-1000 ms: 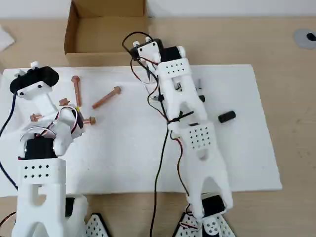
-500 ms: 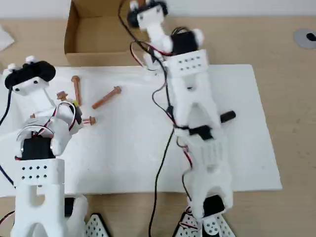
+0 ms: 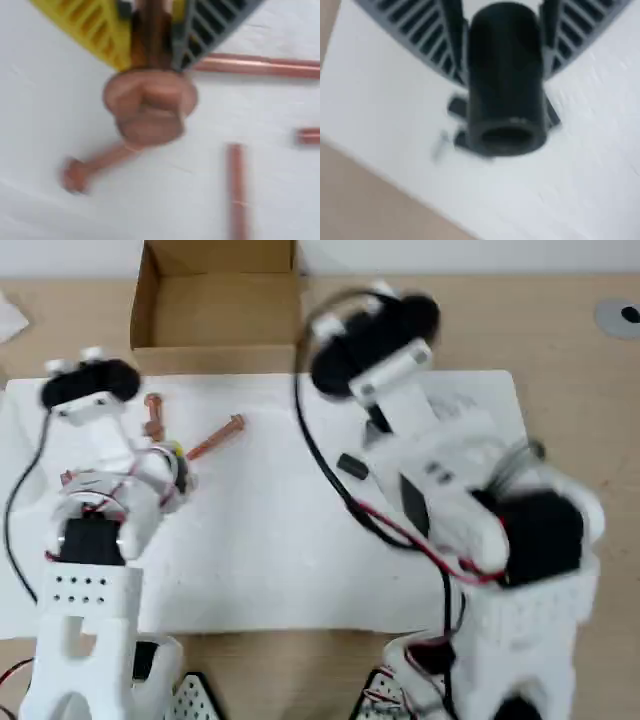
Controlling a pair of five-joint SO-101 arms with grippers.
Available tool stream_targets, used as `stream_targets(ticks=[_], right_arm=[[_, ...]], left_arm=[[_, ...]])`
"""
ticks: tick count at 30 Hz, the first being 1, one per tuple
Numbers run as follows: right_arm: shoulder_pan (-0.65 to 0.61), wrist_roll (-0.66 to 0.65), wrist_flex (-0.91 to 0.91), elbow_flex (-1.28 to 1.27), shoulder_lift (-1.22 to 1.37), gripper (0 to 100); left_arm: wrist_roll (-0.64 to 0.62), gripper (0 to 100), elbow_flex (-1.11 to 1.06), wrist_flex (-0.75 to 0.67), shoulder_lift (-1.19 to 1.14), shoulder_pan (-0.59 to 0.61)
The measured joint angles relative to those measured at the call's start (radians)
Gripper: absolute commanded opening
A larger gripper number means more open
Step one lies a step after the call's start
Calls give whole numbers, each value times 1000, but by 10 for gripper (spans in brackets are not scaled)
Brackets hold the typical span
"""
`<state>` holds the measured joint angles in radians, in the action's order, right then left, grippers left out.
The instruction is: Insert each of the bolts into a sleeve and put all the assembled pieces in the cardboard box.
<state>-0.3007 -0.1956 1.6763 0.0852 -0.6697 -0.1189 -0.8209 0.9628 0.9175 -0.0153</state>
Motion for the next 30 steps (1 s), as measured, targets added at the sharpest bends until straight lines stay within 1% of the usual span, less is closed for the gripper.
stream_targets(ticks=[3,10,15,18,21,23,26,28,30], right_arm=[[43,0,-138,-287,-183,9],[61,0,-499,-881,-577,9],[60,0,-643,-1203,-753,9],[-11,0,-733,-1329,-825,10],[-124,68,-879,-1451,-890,10],[-181,114,-1000,-1534,-937,10],[-265,118,-1186,-1656,-999,10],[-304,118,-1274,-1714,-1037,10],[-334,120,-1310,-1745,-1068,10]], left_arm=[[0,7,28,-14,2,-52],[0,6,143,-23,2,-63],[0,6,169,-23,2,-89],[0,6,169,-23,2,-120],[0,6,169,-34,2,-170],[0,6,169,-66,2,-192],[-2,6,169,-137,2,-206],[-20,6,160,-172,2,-210],[-34,6,141,-206,2,-221]])
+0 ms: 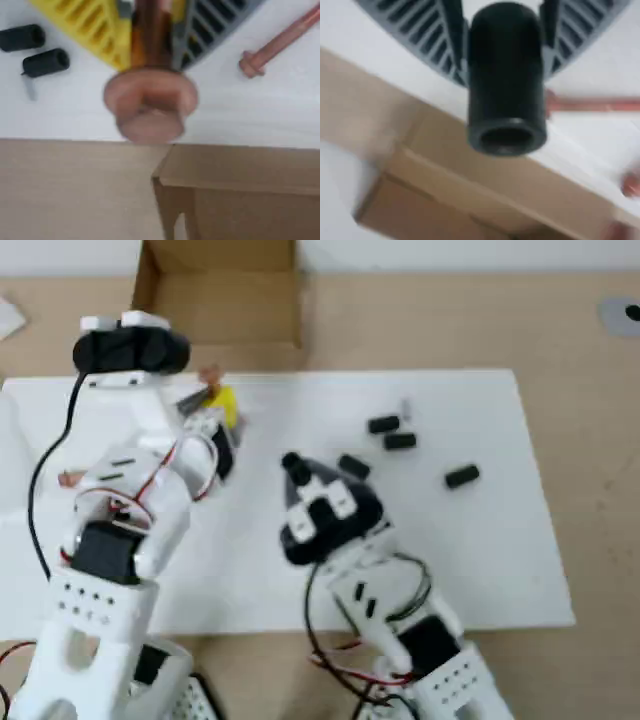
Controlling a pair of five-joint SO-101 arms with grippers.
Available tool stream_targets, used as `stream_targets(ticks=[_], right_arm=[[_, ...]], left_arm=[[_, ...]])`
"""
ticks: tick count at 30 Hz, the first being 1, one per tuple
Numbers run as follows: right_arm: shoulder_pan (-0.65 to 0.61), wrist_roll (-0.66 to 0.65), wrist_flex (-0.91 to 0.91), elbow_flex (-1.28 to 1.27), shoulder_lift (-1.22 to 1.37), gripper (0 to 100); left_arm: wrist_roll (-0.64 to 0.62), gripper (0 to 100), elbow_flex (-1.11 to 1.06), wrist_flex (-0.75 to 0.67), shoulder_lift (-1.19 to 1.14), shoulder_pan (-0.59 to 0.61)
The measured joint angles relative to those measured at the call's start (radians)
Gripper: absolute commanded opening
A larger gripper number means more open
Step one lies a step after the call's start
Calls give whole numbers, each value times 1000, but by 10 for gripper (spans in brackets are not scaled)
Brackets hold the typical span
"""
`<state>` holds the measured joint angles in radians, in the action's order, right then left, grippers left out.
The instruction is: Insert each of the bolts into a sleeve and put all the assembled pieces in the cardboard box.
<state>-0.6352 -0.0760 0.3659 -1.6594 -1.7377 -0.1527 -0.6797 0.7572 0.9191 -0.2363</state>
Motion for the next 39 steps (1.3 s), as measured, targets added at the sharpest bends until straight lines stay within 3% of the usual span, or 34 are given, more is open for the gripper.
stream_targets(ticks=[8,18,29,39], right_arm=[[-26,37,-23,-28,-35,9],[-43,46,-23,-32,-35,9],[-86,77,18,-32,-35,9],[-86,77,25,-32,-35,9]], left_arm=[[-71,6,-63,-107,0,-61],[-86,6,-78,-141,80,-87],[-89,5,-324,-356,115,-87],[-89,5,-338,-305,222,-126]])
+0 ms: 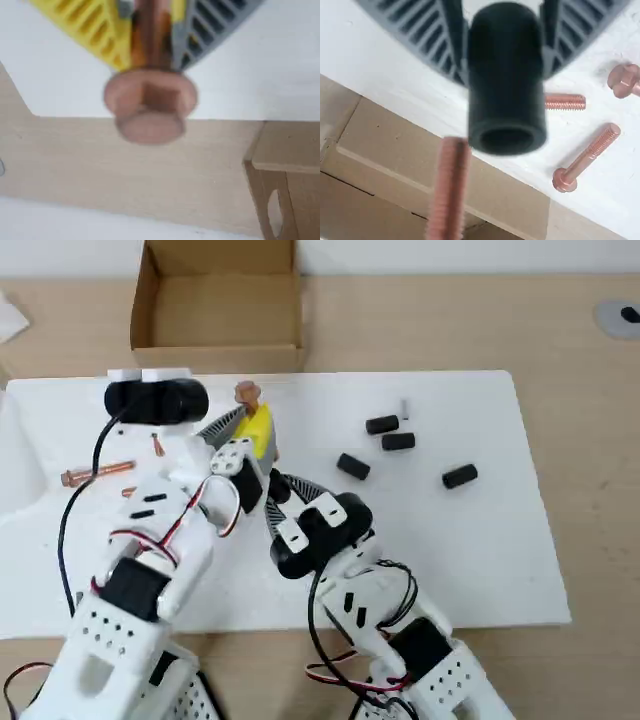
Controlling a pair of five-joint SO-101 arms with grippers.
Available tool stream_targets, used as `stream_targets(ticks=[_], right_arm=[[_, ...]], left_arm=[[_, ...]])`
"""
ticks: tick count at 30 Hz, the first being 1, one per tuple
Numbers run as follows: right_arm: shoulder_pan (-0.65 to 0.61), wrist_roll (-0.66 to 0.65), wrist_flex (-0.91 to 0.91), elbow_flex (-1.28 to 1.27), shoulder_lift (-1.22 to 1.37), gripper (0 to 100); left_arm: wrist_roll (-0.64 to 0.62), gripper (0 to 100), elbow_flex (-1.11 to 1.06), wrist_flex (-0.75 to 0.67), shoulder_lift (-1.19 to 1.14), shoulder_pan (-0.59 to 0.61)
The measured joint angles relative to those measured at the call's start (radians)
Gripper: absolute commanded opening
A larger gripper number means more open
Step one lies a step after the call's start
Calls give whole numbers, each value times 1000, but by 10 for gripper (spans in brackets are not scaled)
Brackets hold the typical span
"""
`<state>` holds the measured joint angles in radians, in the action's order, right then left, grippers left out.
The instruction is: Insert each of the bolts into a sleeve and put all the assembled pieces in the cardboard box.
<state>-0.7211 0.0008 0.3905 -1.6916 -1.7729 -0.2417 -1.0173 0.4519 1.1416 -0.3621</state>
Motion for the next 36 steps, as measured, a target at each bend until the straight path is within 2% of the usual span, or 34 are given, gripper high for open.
stream_targets(ticks=[18,26,36], right_arm=[[0,17,0,-3,0,9],[5,23,0,-3,0,9],[32,23,0,-3,0,9]], left_arm=[[0,5,11,152,267,-9],[0,5,11,181,287,-9],[0,5,11,227,287,-64]])
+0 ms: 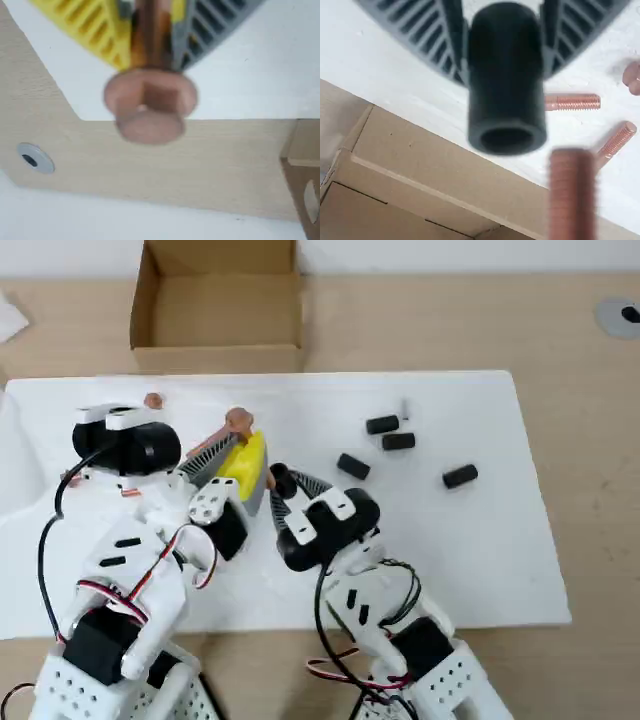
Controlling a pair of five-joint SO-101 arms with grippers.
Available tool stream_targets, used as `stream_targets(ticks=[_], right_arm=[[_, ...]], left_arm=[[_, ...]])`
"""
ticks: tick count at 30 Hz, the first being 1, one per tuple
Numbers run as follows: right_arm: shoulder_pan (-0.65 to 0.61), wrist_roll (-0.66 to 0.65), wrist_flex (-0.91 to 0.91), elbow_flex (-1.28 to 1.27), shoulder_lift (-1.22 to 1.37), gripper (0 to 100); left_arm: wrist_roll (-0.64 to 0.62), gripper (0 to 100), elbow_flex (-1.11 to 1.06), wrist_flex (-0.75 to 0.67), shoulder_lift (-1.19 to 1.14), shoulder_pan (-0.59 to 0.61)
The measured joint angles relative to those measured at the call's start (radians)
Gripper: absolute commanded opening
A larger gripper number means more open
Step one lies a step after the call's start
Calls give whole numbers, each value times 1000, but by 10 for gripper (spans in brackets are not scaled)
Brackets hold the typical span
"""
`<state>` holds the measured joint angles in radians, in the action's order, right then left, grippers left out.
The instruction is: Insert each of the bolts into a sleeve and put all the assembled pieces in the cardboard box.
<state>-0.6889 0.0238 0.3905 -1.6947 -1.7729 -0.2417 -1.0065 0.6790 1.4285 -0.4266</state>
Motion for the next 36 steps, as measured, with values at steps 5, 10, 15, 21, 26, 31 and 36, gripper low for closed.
stream_targets(ticks=[5,10,15,21,26,31,36], right_arm=[[0,0,0,0,0,9],[0,0,0,0,0,9],[0,0,0,0,0,9],[0,60,0,0,0,9],[0,72,0,0,0,9],[0,72,0,0,0,9],[0,72,0,0,0,9]], left_arm=[[0,5,0,0,0,-6],[15,5,-5,-6,0,-9],[57,5,-55,-97,0,-9],[78,5,-75,-112,2,-9],[78,5,-77,-112,2,-9],[121,5,-97,-155,2,-9],[207,5,-178,-278,2,-9]])
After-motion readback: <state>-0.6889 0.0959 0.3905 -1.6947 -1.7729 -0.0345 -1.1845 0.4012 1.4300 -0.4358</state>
